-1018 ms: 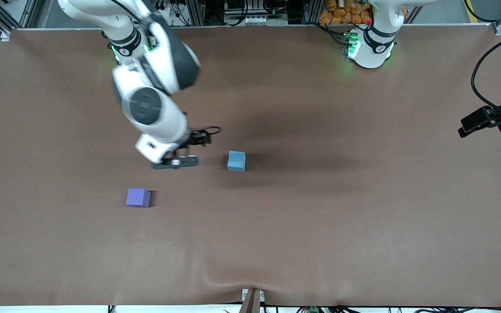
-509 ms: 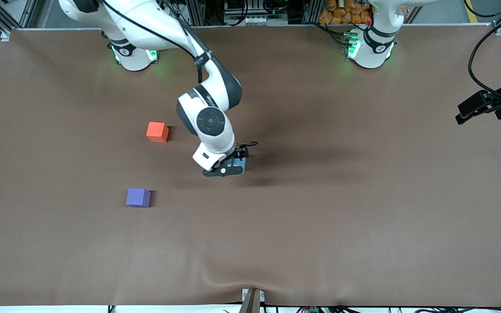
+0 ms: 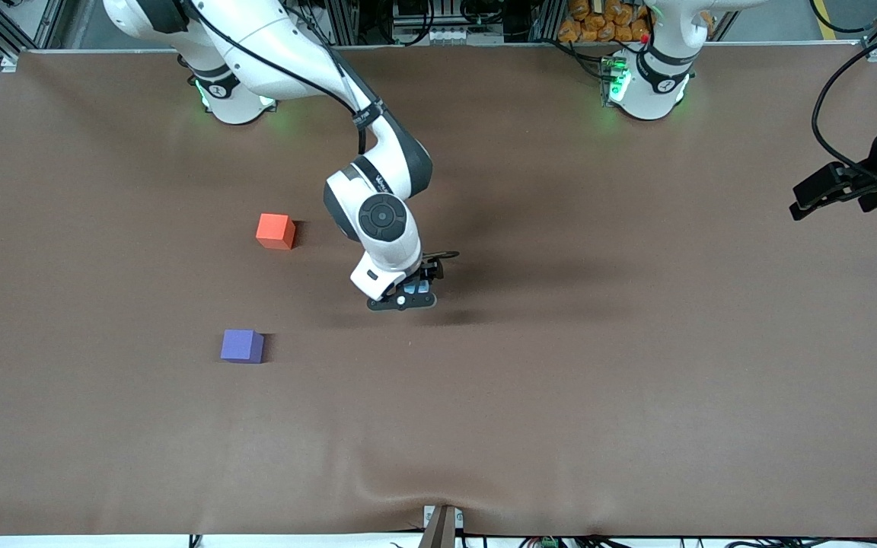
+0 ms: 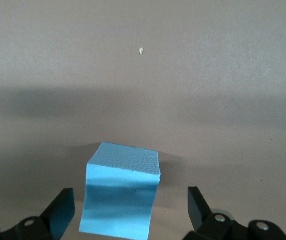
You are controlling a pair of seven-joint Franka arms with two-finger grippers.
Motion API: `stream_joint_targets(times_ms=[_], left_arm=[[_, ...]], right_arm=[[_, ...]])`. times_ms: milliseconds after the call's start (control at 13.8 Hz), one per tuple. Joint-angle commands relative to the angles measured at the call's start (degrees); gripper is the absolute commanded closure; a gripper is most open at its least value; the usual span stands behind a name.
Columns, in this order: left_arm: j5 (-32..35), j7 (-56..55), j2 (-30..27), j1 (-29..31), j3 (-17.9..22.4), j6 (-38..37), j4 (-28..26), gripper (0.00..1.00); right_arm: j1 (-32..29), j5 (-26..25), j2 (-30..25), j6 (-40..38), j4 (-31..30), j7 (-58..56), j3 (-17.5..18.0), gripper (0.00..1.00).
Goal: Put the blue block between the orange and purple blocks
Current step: 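Close the right gripper on the blue cube, then carry the blue cube with the right gripper between orange and purple cubes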
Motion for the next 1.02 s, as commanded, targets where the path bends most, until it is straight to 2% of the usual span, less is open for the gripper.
stream_joint_targets(times_ms=[0, 145, 291, 582, 655, 800, 945], left_arm=[[0.24, 0.54, -0.30, -0.34, -2.41, 0.60, -0.60, 0.00], [0.24, 0.54, -0.30, -0.42, -3.83, 0.60, -0.77, 0.00], [0.24, 0.54, -0.30, -0.42, -4.80, 0.60, -0.86, 0.00], [0.24, 0.54, -0.39, 0.02, -5.15, 0.60, -0.69, 0.00], [0.24, 0.54, -0.30, 0.10, -5.06, 0.60, -0.69, 0.00], [0.24, 0.54, -0.39, 0.19, -5.06, 0.60, -0.43, 0.00], [0.24, 0.54, -0.56, 0.28, -4.98, 0.60, -0.51, 0.00]], right_arm=[[1.19, 0.65, 1.39, -0.02, 0.66, 0.84, -0.43, 0.00], [1.28, 2.04, 2.27, -0.02, 0.66, 1.02, -0.43, 0.00], [1.28, 6.69, 2.45, 0.85, 0.66, 1.02, -0.43, 0.00], [1.19, 7.33, 3.50, 2.61, 0.66, 3.37, -0.51, 0.01], [1.28, 7.07, 3.51, 3.49, 0.66, 6.00, -0.51, 0.12], [1.20, 6.71, 3.42, 4.29, 0.75, 7.52, -0.60, 0.42], [0.76, 6.54, 2.63, 4.11, 0.84, 7.43, -1.04, 0.60]])
